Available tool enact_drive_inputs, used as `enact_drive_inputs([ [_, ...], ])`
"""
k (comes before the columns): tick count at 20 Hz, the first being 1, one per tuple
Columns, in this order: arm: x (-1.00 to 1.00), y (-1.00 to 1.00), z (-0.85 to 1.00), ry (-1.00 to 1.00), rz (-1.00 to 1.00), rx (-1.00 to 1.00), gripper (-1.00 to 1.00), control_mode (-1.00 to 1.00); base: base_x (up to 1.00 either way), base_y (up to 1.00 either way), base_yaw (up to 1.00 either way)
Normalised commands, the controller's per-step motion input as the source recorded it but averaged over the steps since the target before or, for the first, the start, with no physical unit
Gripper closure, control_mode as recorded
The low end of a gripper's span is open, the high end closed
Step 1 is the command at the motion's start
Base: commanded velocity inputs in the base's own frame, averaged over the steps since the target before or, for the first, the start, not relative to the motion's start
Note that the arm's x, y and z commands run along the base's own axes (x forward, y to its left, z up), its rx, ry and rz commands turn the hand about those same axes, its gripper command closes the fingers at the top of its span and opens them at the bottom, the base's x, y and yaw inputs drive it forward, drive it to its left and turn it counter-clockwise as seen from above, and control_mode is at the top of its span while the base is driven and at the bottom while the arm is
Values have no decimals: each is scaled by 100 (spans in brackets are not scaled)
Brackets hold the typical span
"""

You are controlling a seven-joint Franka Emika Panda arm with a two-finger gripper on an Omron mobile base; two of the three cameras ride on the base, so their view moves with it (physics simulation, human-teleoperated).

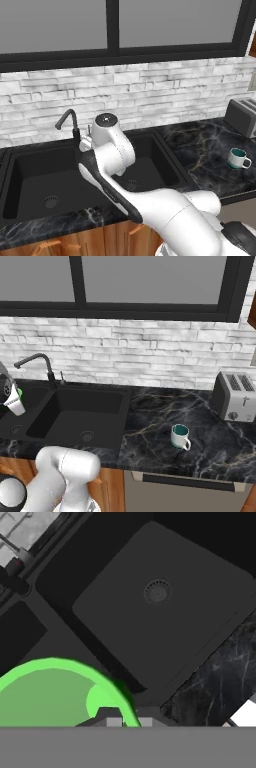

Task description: Move any existing items from the left basin to the right basin for drying. Then move the mug from the counter to the left basin of the sink for washing.

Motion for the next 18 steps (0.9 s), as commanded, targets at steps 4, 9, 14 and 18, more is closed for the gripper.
enact_drive_inputs([
  [4, -14, -64, 0, 0, -14, 3, 100, -100, 0, 0, 0],
  [9, 0, -69, -3, 0, -12, 0, 100, -100, 0, 0, 0],
  [14, 22, -52, -20, 2, -7, 0, 100, -100, 0, 0, 0],
  [18, 29, -33, -41, 6, -1, 0, 100, -100, 0, 0, 0],
])
